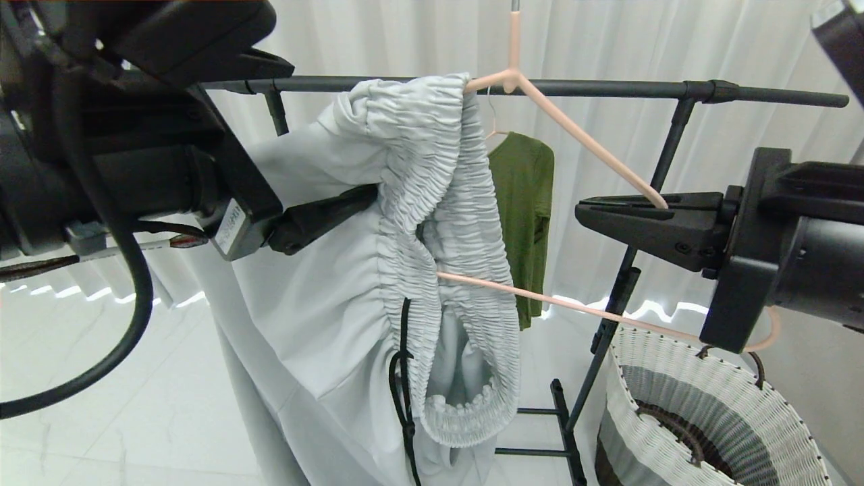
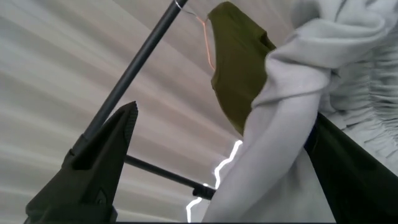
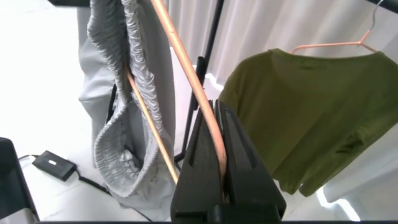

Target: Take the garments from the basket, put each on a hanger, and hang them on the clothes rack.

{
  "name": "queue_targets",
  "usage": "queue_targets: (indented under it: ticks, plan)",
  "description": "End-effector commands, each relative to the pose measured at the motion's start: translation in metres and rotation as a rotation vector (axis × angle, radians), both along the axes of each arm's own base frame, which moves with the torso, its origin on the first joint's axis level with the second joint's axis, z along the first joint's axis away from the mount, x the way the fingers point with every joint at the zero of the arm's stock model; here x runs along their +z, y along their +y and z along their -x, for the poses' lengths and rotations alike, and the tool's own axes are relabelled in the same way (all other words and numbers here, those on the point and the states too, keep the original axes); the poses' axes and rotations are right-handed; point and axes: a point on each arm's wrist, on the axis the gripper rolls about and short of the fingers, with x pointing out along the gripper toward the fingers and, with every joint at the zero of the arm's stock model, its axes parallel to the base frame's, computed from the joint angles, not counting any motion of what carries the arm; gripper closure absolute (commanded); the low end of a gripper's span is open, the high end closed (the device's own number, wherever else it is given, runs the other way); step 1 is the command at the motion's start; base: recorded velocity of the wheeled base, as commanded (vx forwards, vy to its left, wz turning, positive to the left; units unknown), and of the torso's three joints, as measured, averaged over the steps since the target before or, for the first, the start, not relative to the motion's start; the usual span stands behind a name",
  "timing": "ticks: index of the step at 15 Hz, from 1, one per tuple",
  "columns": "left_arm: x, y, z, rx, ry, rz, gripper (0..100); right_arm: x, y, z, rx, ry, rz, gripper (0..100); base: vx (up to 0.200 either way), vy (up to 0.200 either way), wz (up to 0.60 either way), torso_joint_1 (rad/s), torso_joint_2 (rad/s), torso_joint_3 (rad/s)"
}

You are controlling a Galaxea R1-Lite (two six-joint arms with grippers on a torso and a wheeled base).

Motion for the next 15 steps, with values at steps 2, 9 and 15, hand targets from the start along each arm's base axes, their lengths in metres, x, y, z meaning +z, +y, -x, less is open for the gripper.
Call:
queue_targets:
  ticks: [2, 9, 15]
  plan:
    - [-0.002, -0.002, -0.002, 0.000, 0.008, -0.008, 100, 0.000, 0.000, 0.000, 0.007, 0.000, 0.000, 100, 0.000, 0.000, 0.00, 0.000, 0.00, 0.000]
    - [-0.008, -0.003, -0.003, -0.015, 0.023, -0.016, 100, -0.002, -0.002, 0.002, 0.019, 0.003, 0.004, 100, 0.000, 0.000, 0.00, 0.000, 0.00, 0.000]
    - [-0.009, -0.002, -0.022, 0.071, -0.049, 0.051, 100, 0.000, -0.006, 0.005, 0.013, 0.001, 0.002, 0, 0.000, 0.000, 0.00, 0.000, 0.00, 0.000]
